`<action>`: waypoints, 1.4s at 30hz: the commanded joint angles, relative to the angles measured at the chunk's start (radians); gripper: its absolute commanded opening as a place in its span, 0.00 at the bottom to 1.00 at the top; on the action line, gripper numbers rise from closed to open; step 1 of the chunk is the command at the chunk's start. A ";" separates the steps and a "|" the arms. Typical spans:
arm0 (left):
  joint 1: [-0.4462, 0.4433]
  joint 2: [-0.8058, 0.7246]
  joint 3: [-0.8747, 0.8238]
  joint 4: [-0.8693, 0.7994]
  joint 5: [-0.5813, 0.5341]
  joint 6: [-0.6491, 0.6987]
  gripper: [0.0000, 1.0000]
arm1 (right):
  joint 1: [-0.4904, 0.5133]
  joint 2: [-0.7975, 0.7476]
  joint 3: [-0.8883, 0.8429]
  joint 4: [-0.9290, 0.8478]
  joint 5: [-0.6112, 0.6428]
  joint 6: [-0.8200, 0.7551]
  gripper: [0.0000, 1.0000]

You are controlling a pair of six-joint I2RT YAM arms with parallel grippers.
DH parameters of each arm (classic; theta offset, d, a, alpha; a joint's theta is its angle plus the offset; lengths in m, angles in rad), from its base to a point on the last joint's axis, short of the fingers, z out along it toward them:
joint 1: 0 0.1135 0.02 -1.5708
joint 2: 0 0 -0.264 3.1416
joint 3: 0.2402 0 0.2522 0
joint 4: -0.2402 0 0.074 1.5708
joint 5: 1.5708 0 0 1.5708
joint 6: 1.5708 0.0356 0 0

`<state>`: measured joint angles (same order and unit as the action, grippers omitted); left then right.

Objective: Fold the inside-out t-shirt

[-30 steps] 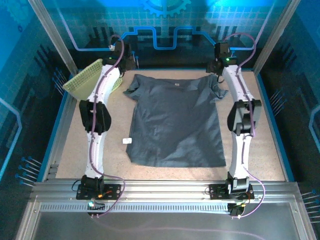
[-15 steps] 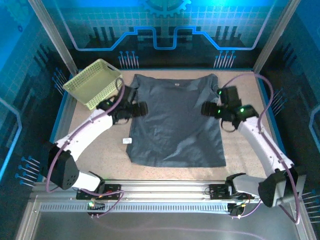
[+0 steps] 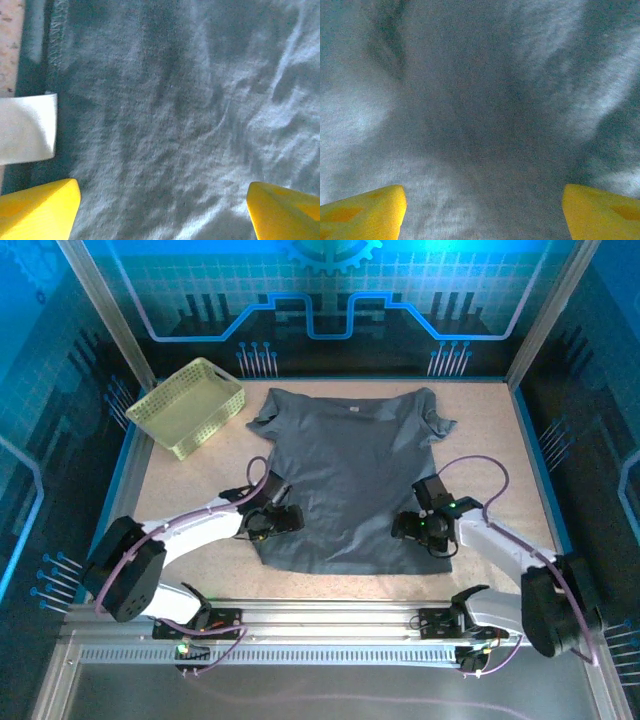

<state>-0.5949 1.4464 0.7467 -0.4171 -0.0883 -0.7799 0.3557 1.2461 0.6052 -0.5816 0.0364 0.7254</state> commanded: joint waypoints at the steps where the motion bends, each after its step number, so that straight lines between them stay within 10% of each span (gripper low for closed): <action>1: 0.013 0.072 0.026 0.050 -0.003 -0.026 0.88 | -0.040 0.102 0.053 0.081 0.021 0.003 0.82; 13: 0.020 0.236 0.267 -0.006 0.003 0.048 0.90 | -0.265 0.459 0.457 0.056 -0.052 -0.121 0.80; 18: -0.138 0.140 0.364 -0.131 -0.227 0.266 0.94 | -0.261 0.269 0.415 -0.008 -0.010 -0.143 0.81; 26: -0.469 0.229 0.437 -0.127 -0.285 0.615 0.90 | -0.265 -0.162 0.195 -0.143 0.006 -0.152 0.83; 42: -0.505 0.583 0.675 -0.207 -0.276 0.722 0.64 | -0.255 -0.292 0.046 -0.155 -0.044 -0.088 0.83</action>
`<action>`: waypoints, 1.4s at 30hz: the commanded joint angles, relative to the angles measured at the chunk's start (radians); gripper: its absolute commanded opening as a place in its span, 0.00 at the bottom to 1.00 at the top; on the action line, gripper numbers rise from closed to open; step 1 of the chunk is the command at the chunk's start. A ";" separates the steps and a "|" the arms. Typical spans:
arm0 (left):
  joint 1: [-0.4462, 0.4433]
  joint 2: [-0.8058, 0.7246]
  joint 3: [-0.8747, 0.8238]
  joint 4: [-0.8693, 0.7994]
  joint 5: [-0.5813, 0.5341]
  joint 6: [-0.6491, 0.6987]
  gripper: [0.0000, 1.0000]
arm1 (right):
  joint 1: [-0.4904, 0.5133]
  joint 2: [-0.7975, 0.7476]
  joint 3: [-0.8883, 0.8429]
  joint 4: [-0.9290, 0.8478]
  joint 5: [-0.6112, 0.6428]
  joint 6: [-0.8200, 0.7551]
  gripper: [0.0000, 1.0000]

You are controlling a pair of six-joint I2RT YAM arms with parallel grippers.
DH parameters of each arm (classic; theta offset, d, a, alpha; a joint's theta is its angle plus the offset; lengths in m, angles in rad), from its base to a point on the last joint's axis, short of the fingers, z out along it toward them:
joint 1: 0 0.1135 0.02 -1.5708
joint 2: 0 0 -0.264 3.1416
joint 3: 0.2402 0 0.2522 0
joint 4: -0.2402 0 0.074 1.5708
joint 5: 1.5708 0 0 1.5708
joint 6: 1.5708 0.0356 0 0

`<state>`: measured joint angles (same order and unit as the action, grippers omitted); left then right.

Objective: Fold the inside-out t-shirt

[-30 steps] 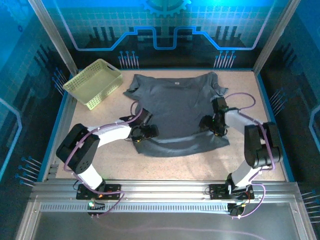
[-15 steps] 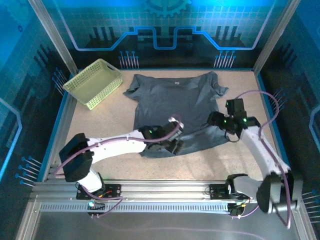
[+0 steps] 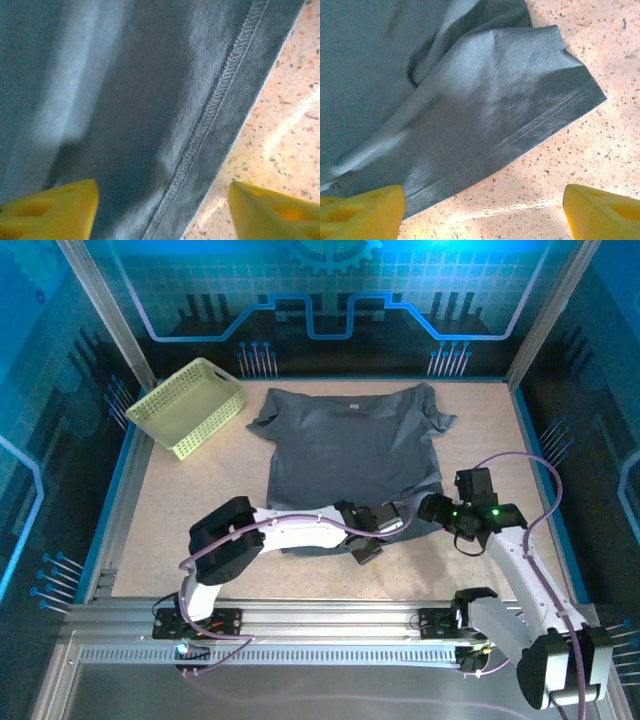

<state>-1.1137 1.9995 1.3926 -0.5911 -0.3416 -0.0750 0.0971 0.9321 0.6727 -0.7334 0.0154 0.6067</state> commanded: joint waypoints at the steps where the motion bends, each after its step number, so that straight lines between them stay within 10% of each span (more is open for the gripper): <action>1: 0.022 0.033 0.028 -0.028 -0.017 0.011 0.61 | 0.010 0.036 -0.030 0.010 -0.028 0.036 0.83; 16: 0.064 0.001 -0.066 0.063 0.004 -0.040 0.39 | 0.072 0.335 -0.046 0.180 -0.015 0.148 0.69; 42: 0.064 -0.030 -0.105 0.078 0.030 -0.041 0.39 | 0.123 0.410 0.028 0.224 0.050 0.146 0.45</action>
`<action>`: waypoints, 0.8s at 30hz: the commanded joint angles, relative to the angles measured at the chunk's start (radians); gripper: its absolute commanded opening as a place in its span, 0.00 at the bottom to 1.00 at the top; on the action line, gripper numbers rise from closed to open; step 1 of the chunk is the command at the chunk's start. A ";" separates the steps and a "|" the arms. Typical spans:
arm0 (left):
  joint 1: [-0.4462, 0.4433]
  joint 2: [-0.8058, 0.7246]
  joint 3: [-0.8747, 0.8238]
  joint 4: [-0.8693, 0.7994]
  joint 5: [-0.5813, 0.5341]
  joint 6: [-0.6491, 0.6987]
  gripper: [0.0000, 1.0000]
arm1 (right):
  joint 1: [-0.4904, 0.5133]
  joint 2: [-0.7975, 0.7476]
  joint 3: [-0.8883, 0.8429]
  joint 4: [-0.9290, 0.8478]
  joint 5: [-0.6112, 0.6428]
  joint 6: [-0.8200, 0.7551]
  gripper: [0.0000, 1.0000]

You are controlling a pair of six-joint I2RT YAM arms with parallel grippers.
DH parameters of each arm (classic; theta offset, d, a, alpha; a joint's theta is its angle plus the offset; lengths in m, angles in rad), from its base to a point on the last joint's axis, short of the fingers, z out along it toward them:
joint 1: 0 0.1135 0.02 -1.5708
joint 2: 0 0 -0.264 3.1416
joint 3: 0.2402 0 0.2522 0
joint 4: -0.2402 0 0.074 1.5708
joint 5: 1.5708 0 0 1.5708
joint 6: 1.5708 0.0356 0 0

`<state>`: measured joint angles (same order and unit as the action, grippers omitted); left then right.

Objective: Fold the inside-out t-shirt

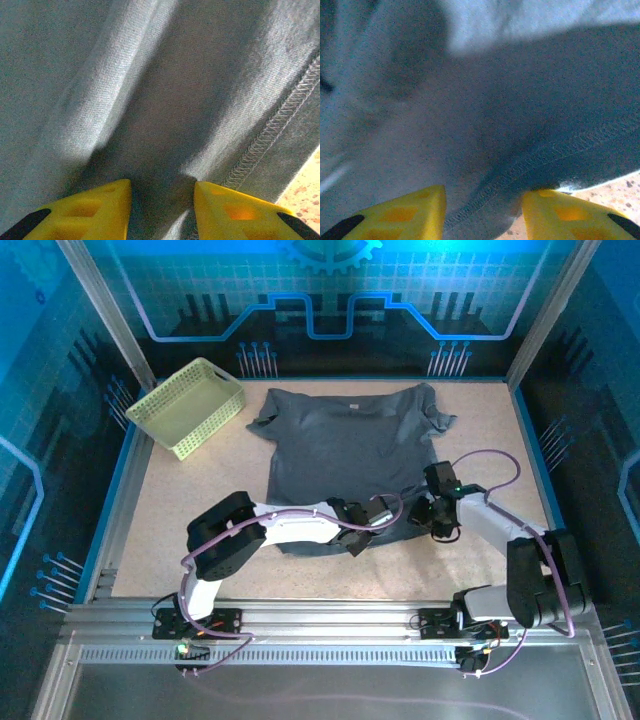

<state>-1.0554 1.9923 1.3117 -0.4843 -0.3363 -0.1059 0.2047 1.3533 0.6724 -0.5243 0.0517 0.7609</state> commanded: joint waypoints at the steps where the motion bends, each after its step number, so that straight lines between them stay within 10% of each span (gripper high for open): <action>1: 0.006 -0.024 -0.026 -0.029 0.024 -0.011 0.39 | 0.016 -0.008 0.030 0.015 0.017 -0.009 0.45; 24: 0.003 -0.110 -0.049 0.022 0.060 -0.017 0.55 | 0.018 -0.019 -0.024 0.002 0.042 -0.003 0.19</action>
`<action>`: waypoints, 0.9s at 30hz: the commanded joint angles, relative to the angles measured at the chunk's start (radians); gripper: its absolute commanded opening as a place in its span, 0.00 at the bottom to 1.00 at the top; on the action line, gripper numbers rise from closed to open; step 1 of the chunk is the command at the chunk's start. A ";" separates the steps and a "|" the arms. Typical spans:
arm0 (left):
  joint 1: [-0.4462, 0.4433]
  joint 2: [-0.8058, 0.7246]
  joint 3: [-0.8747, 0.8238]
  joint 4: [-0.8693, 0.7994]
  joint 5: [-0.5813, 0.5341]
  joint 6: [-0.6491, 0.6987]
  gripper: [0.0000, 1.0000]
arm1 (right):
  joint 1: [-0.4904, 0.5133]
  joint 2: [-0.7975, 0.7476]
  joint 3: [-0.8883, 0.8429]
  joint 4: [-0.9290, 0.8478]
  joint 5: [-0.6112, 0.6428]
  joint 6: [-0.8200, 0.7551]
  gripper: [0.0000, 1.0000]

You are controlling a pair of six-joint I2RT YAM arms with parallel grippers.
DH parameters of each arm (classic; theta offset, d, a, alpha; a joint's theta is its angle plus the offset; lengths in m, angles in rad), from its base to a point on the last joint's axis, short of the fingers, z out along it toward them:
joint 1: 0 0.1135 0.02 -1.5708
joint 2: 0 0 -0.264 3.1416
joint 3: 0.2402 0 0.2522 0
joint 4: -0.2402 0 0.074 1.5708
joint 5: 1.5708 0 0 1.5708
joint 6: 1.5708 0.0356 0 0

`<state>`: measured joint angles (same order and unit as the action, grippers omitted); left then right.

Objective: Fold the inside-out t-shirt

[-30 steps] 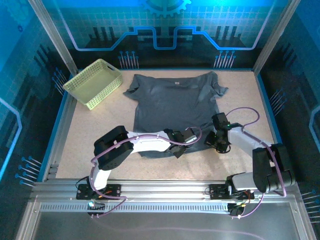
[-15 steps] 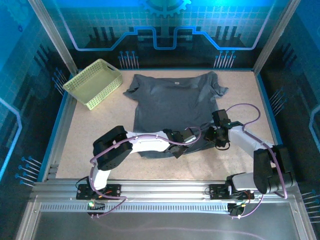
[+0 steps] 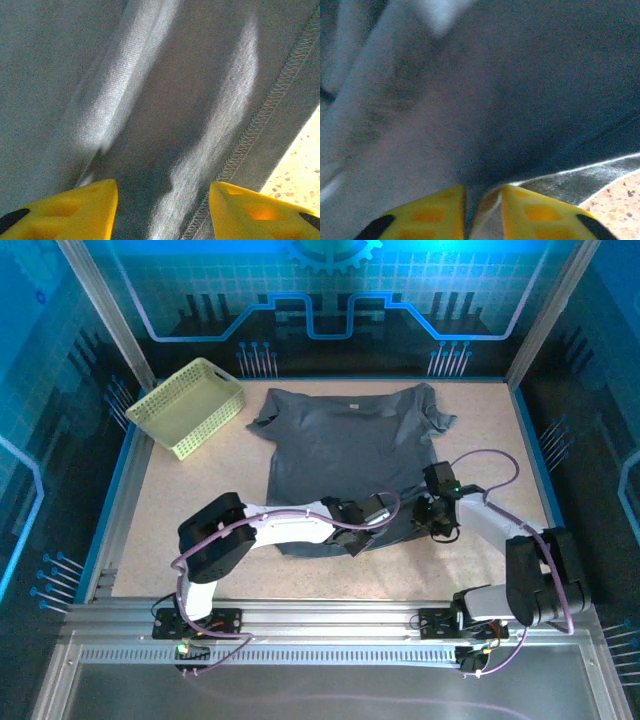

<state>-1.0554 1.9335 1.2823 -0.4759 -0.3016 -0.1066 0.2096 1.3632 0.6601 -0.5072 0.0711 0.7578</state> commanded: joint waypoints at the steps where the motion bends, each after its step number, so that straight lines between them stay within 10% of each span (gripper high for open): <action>1: 0.002 -0.060 -0.023 0.017 0.027 -0.016 0.56 | 0.013 -0.039 -0.009 -0.021 0.023 0.001 0.15; 14: -0.067 -0.054 0.077 0.083 -0.004 -0.016 0.90 | 0.024 -0.335 0.066 -0.186 -0.001 0.027 0.04; 27: -0.056 0.027 0.111 0.055 -0.156 -0.049 0.86 | 0.025 -0.402 0.123 -0.256 0.008 0.033 0.02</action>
<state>-1.1198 1.9522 1.3994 -0.4091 -0.4015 -0.1326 0.2237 0.9859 0.7391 -0.7155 0.0708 0.7753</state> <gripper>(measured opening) 0.870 0.065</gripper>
